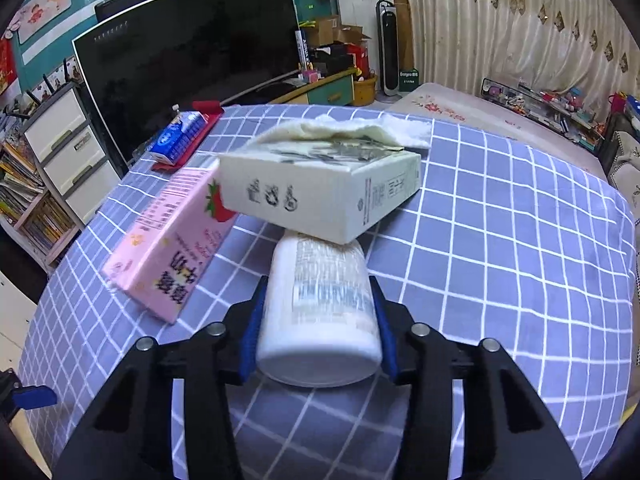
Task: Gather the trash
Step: 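Grasp the white plastic bottle with the right gripper, then carry the white bottle into the bin and open the right gripper, then grasp the pink milk carton with the left gripper, then carry the pink carton into the bin and open the left gripper, then grasp the white flower-print tissue box with the right gripper, then carry the tissue box into the bin and open the right gripper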
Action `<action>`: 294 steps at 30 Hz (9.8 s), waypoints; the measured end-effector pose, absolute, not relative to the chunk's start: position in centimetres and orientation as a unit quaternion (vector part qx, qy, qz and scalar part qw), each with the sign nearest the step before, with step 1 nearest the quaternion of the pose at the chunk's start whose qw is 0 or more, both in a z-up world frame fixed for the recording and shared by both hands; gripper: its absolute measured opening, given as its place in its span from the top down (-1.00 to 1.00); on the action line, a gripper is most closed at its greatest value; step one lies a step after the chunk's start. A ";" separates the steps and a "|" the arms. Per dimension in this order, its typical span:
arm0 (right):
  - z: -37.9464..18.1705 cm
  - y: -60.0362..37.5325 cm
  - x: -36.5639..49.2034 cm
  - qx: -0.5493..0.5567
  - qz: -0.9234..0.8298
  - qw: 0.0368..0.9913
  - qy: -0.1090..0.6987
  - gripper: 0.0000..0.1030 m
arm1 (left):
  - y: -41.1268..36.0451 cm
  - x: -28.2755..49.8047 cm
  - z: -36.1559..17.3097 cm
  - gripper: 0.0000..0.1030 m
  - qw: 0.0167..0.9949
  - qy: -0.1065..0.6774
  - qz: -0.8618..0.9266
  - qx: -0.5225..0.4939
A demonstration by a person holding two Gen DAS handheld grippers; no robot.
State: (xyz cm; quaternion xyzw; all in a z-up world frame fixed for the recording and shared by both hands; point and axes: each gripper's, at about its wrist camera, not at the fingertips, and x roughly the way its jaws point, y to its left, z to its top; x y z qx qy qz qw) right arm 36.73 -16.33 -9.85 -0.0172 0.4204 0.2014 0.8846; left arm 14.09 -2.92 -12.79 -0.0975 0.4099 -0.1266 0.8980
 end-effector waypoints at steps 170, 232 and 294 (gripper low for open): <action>-7.0 -55.8 0.8 0.187 -0.194 0.924 0.272 -0.34 | -38.5 21.7 -11.0 -0.53 0.835 0.395 -0.372 0.093; -10.9 -12.1 43.0 0.042 -0.002 0.896 0.442 -0.54 | 5.2 17.1 -13.7 -0.78 0.909 0.392 -0.060 -0.127; -12.6 -51.7 16.6 0.172 -0.216 0.878 0.391 -0.56 | -8.7 20.4 -12.1 -0.78 0.905 0.407 -0.118 -0.034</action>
